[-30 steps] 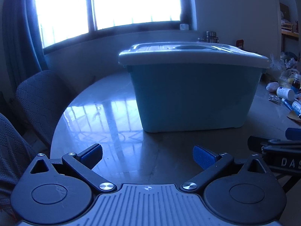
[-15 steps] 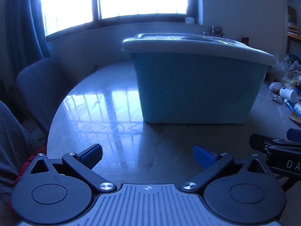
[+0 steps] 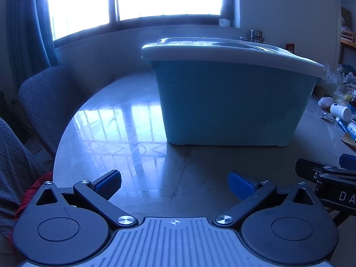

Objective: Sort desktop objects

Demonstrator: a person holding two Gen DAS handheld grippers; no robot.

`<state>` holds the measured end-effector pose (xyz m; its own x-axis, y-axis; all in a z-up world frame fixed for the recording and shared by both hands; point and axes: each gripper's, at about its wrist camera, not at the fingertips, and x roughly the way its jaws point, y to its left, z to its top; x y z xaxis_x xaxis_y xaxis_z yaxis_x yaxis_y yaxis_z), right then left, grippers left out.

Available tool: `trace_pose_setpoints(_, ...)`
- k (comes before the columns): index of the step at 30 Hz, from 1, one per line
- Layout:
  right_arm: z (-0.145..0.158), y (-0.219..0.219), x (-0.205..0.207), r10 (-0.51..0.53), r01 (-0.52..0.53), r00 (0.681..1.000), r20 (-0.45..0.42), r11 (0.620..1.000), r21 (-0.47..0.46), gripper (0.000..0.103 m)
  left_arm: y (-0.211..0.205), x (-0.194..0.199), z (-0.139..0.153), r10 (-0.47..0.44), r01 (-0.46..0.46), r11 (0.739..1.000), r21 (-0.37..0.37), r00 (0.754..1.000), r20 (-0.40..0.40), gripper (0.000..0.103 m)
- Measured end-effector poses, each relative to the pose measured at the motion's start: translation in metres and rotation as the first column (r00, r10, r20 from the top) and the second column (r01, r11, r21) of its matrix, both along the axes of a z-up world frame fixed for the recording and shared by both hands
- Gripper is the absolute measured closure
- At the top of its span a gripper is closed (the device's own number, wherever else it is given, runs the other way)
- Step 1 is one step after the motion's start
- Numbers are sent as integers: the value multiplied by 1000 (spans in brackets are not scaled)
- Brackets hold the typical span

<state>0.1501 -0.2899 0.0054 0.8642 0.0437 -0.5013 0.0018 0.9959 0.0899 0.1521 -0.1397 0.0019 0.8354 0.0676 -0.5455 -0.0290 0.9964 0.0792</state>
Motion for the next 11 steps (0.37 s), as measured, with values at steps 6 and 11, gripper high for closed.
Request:
trace_pose_setpoints(6, 0, -2, 0, -2, 2, 1000, -1, 1000, 6, 17, 2, -1, 1, -5, 5, 1000, -2, 1000, 1, 0)
trace_pose_setpoints(11, 0, -2, -1, 2, -2, 1000, 2, 1000, 6, 17, 5, -2, 1, -7, 7, 1000, -2, 1000, 2, 0)
